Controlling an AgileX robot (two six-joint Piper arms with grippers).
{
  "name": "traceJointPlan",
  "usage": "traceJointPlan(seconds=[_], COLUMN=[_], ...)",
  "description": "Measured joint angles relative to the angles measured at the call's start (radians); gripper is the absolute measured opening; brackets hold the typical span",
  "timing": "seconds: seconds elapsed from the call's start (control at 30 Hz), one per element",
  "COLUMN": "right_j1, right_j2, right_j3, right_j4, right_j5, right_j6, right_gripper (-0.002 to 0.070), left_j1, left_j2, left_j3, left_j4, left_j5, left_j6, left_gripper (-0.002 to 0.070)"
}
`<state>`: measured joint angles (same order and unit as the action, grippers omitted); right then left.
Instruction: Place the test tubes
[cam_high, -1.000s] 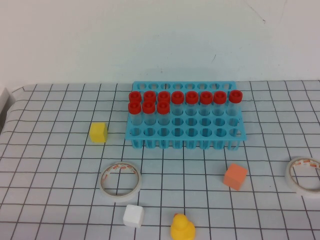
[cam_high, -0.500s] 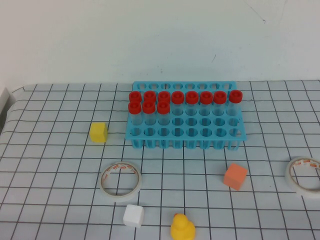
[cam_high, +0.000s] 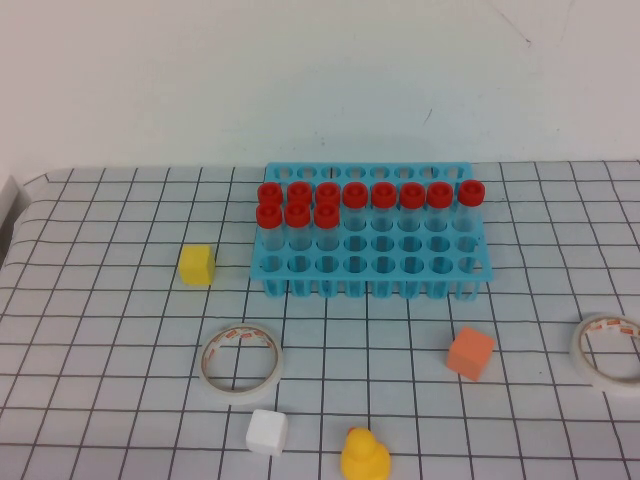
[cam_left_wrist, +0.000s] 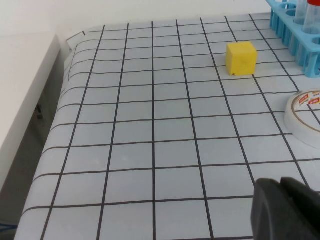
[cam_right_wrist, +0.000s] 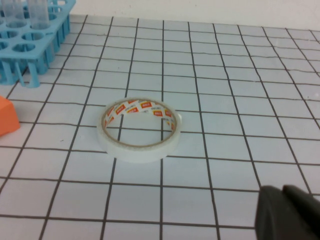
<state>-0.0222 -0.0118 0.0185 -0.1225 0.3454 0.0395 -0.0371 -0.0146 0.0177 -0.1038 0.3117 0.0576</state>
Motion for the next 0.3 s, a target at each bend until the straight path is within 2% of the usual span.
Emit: traceJointPlan(seconds=[0.3], right_j1=[0.000], right_j2=[0.000], right_j3=[0.000], right_j4=[0.000], right_j5=[0.000], right_j6=[0.000], right_gripper=[-0.0001], left_j1=[0.000], left_j2=[0.000], left_j3=[0.000], left_j4=[0.000], left_j5=[0.000], left_j6=[0.000], left_gripper=[-0.0001])
